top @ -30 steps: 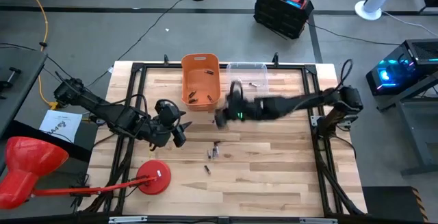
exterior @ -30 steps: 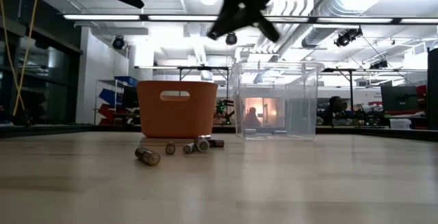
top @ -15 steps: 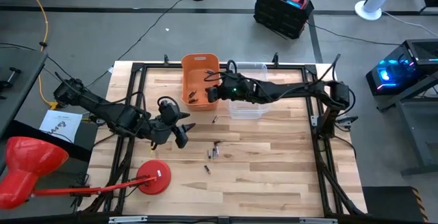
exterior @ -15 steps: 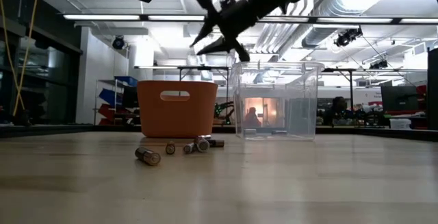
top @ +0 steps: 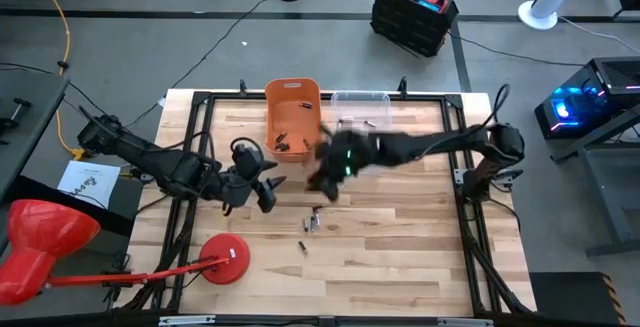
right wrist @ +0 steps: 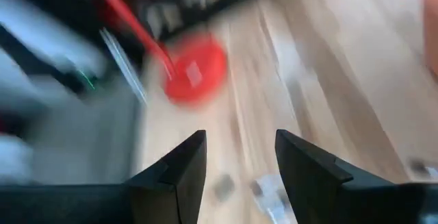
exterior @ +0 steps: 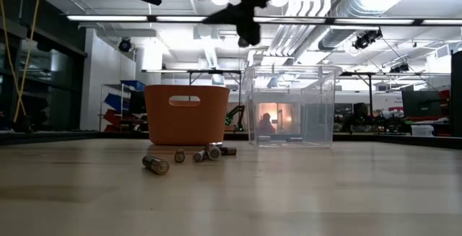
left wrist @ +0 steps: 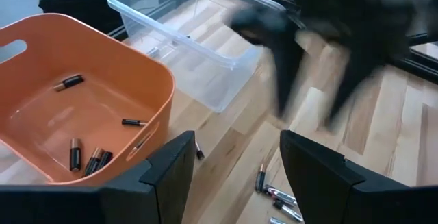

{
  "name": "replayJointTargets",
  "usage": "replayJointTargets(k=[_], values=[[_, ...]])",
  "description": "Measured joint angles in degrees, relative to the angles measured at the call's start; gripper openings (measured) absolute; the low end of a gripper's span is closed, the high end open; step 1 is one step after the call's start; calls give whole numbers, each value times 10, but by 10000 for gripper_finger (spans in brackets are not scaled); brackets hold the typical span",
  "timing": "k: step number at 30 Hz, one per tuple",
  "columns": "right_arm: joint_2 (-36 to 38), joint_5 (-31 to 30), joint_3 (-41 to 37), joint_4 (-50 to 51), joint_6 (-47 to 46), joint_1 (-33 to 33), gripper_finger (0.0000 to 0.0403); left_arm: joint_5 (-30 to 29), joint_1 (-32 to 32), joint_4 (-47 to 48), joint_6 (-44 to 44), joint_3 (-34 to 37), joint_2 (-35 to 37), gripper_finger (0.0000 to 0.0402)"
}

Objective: Sort batteries
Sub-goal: Put the brown battery into the orange bin

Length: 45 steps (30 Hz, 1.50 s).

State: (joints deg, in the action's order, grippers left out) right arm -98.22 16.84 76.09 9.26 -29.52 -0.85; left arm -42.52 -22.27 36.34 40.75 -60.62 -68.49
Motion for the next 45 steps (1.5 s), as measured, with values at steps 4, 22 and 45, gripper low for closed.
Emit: replayJointTargets(k=[4,22,45], values=[[-29,-117,-1,117,106,62,169,0,5,-1,0,0,0,210],[-201,-133,0,113,286,54,169,5,5,-4,57,0,0,210],[-99,-235,72,99,289,-11,18,-2,5,-3,57,0,0,210]])
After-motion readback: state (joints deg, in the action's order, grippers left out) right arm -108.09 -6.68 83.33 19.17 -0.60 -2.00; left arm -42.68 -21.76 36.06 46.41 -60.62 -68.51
